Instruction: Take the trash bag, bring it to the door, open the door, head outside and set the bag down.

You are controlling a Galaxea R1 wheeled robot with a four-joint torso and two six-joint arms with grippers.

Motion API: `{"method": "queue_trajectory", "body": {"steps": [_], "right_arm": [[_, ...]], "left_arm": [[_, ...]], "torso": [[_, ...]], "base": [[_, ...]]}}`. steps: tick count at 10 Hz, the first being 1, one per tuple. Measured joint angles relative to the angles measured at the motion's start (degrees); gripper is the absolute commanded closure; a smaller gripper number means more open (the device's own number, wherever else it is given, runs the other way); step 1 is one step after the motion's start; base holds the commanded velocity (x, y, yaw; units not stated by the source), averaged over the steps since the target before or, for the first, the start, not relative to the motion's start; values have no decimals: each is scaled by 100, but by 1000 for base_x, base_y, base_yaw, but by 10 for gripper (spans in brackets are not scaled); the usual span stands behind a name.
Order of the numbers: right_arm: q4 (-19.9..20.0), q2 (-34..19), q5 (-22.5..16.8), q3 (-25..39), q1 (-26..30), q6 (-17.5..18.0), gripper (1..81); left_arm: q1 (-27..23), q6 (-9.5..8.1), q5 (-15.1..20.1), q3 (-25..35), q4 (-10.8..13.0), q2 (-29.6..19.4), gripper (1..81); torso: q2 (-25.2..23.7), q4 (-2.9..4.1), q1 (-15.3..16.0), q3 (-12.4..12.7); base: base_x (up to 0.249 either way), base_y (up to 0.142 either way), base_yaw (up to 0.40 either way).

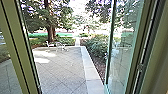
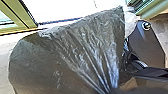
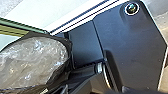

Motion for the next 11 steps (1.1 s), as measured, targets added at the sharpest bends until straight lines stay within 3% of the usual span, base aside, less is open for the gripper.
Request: {"method": "queue_trajectory", "body": {"steps": [3,11], "right_arm": [[0,0,2,0,2,0,10],[0,0,17,-13,0,0,10]], "left_arm": [[0,0,0,0,2,0,811],[0,0,-2,11,6,-13,811]], "torso": [[0,0,0,0],[0,0,0,0]], "base": [[0,-95,0],[0,0,0]]}}
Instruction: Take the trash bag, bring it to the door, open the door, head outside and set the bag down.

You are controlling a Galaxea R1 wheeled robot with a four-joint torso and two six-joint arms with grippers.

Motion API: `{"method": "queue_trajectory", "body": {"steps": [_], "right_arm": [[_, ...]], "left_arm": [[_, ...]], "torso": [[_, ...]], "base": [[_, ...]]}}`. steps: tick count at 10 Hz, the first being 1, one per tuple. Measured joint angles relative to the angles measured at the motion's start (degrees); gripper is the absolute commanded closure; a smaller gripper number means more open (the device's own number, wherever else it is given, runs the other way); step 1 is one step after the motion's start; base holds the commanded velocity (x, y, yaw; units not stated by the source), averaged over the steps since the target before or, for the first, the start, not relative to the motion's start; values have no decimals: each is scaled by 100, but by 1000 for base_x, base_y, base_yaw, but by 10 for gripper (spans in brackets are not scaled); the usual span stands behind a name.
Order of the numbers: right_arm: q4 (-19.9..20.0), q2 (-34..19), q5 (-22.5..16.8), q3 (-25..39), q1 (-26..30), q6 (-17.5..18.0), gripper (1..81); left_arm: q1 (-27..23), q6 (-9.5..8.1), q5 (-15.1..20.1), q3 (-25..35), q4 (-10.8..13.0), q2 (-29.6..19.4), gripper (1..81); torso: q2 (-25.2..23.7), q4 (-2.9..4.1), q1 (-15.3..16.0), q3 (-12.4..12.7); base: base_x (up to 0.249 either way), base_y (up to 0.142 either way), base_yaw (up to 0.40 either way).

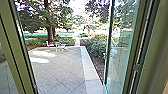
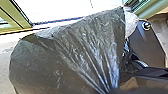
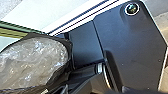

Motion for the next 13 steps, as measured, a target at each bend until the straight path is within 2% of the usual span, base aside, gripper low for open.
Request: {"method": "queue_trajectory", "body": {"steps": [3,13], "right_arm": [[0,2,0,0,-2,0,10],[0,0,5,-6,-76,0,10]], "left_arm": [[-4,2,-13,0,60,0,811],[-28,2,-13,0,71,2,811]], "torso": [[0,0,0,0],[-5,0,-7,2]], "base": [[0,0,0],[89,0,0]]}}
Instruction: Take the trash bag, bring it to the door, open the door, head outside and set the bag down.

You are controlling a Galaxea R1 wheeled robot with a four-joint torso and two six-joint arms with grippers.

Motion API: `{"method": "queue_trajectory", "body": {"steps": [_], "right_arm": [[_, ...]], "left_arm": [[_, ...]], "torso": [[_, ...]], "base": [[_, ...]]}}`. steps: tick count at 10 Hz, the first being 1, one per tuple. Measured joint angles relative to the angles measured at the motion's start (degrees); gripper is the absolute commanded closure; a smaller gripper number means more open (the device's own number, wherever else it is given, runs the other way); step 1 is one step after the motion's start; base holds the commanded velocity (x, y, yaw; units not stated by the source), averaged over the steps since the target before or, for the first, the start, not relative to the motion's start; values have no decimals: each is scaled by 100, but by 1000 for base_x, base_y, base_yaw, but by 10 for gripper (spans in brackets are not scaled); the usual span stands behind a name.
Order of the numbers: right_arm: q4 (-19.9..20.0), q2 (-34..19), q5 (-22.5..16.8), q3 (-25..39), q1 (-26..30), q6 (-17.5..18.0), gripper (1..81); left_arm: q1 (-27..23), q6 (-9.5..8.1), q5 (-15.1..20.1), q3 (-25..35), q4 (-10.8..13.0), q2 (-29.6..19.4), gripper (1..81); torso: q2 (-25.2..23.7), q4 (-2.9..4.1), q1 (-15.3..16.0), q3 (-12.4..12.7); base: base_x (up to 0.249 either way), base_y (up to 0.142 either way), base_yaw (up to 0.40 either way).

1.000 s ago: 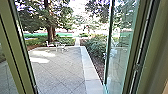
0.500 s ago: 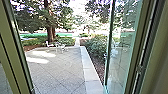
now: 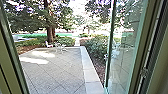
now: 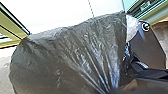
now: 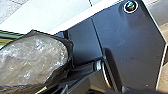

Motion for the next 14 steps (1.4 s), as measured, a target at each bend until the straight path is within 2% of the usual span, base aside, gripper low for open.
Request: {"method": "queue_trajectory", "body": {"steps": [14], "right_arm": [[-4,-20,-6,-26,-40,-7,10]], "left_arm": [[46,0,-2,-22,1,9,811]], "torso": [[-9,2,-10,2]], "base": [[112,0,0]]}}
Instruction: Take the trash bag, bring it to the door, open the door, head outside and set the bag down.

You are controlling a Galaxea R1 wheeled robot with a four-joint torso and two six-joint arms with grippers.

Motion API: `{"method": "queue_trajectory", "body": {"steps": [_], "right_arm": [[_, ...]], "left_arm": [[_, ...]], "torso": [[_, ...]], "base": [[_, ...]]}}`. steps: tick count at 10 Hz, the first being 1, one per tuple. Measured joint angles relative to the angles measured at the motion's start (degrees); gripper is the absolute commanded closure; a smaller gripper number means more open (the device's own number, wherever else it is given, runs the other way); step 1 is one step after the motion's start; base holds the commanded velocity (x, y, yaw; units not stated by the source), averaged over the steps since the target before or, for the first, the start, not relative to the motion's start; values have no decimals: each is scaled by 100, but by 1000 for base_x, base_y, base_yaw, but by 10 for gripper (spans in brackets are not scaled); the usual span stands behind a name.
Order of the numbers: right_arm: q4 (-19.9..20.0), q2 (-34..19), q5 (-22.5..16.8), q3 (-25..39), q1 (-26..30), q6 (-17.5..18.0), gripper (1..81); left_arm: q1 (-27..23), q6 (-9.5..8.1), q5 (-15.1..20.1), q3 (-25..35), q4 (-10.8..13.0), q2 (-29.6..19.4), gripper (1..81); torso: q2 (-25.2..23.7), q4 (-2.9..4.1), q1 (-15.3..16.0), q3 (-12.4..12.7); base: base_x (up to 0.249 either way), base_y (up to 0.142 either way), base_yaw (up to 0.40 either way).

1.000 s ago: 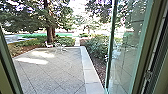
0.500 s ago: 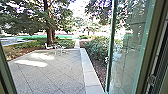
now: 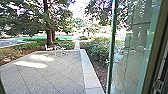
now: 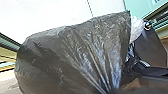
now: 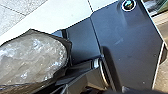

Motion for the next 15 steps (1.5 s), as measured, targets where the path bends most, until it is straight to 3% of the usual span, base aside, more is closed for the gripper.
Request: {"method": "queue_trajectory", "body": {"steps": [15], "right_arm": [[-20,-102,9,-74,-45,2,10]], "left_arm": [[-33,0,10,27,7,0,811]], "torso": [[6,2,21,-4]], "base": [[120,0,0]]}}
